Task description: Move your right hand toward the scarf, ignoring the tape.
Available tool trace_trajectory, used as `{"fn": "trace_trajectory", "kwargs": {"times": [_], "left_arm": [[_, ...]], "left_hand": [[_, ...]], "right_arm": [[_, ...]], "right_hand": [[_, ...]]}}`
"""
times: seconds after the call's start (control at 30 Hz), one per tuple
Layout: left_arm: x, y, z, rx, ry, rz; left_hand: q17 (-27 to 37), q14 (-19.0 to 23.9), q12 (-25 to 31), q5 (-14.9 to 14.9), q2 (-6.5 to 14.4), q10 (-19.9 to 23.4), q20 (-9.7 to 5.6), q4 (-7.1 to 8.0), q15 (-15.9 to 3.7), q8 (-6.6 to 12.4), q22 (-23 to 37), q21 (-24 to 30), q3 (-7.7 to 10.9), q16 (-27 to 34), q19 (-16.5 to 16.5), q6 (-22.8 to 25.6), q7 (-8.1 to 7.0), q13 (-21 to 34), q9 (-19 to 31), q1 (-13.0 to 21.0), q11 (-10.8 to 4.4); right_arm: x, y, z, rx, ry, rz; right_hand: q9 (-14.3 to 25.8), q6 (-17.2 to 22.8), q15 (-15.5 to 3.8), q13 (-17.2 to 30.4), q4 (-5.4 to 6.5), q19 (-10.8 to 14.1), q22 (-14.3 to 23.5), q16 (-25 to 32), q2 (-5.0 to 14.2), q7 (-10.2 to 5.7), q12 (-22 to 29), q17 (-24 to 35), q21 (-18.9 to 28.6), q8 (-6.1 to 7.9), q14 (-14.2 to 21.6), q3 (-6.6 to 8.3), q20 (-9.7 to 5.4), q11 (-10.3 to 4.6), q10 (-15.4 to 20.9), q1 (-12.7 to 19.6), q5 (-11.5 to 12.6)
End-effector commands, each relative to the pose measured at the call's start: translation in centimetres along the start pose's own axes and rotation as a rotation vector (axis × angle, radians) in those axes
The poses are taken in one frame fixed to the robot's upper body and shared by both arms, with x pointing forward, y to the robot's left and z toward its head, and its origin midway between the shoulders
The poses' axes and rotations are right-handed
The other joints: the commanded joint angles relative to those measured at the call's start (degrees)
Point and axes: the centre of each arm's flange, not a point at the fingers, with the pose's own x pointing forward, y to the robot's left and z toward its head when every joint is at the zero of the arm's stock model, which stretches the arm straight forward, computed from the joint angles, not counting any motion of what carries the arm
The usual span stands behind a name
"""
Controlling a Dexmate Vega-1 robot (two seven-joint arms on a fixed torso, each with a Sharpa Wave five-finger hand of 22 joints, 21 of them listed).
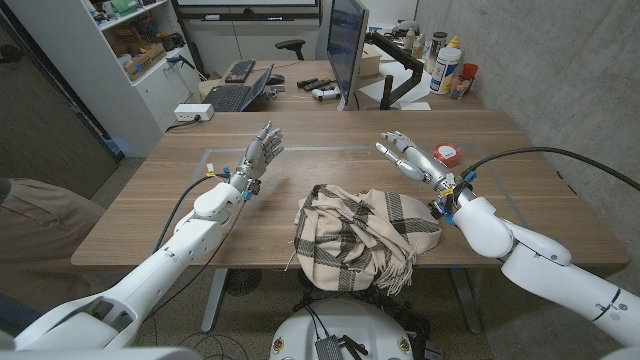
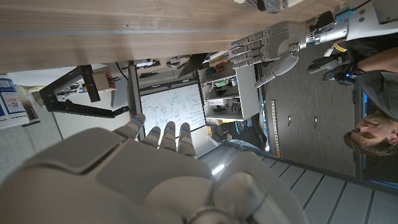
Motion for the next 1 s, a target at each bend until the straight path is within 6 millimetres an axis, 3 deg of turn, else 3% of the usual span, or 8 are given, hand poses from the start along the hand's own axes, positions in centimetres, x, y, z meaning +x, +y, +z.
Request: {"fn": "trace_trajectory", "kwargs": {"times": [0.03,0.57,0.7,0.83,1.0], "left_arm": [[-0.6,-0.8,0.2,0.007,-0.004,-0.012],[-0.7,-1.2,0.3,0.002,-0.013,-0.022],[-0.6,-1.1,0.6,0.012,-0.024,-0.023],[-0.6,-0.9,0.8,0.015,-0.03,-0.022],[-0.6,-0.7,0.9,0.016,-0.035,-0.02]], "left_hand": [[0.2,-0.4,0.3,0.1,0.2,-0.2,-0.12,-0.12,-3.2,0.06,0.1,0.2,0.08,0.2,-0.1,-0.3,0.1,0.2,0.1,0.3,-0.04],[0.2,-0.5,0.4,0.1,0.3,-0.2,-0.11,-0.23,-3.22,0.13,0.1,0.3,0.07,0.2,-0.1,-0.3,0.11,0.2,0.1,0.2,-0.03],[0.2,-0.6,0.3,0.0,0.3,-0.2,0.52,-0.27,-3.19,0.13,0.1,0.3,0.06,0.2,-0.1,-0.3,-0.08,0.2,0.1,0.2,-0.03],[0.2,-0.6,0.3,0.0,0.3,-0.3,-0.37,-0.34,-3.69,0.15,0.1,0.3,0.04,0.3,-0.1,-0.4,-0.1,0.2,0.1,0.2,-0.24],[0.2,-0.7,0.3,0.0,0.3,-0.6,-0.49,-0.38,-3.85,0.15,0.1,0.2,0.03,0.2,-0.3,-0.4,-0.18,0.2,0.1,0.2,-0.25]], "right_arm": [[-1.0,0.5,0.7,-0.105,0.0,0.008],[-1.0,1.0,1.5,-0.203,-0.013,0.054],[-1.1,1.3,1.7,-0.224,-0.009,0.06],[-1.2,1.6,1.8,-0.236,-0.002,0.067],[-1.2,2.1,2.1,-0.247,0.003,0.079]], "right_hand": [[0.2,0.2,-0.12,0.2,0.08,-0.4,0.2,0.4,1.71,-0.16,0.3,0.1,0.0,0.13,-0.6,0.54,0.27,-0.11,-0.1,0.4,0.2],[0.2,0.7,-0.4,0.2,-0.38,-0.4,0.2,0.4,3.58,-0.41,0.6,0.1,0.0,0.44,-0.6,2.08,0.27,-0.9,0.3,1.8,0.4],[0.2,0.8,-0.59,0.2,-0.51,-0.5,0.2,0.4,4.19,-0.87,0.6,0.1,0.0,0.51,-0.5,2.64,0.47,-0.97,0.4,2.3,0.4],[0.2,0.9,-0.94,0.2,-0.65,-0.4,0.2,0.4,5.2,-0.9,0.7,0.1,0.1,0.55,-0.6,3.74,-0.83,-1.01,0.5,3.0,0.5],[0.2,0.8,-0.96,0.2,-0.55,-0.9,0.2,0.4,5.65,-0.97,0.7,0.1,0.0,0.51,-0.8,4.32,-0.16,-1.03,0.3,3.2,0.5]]}}
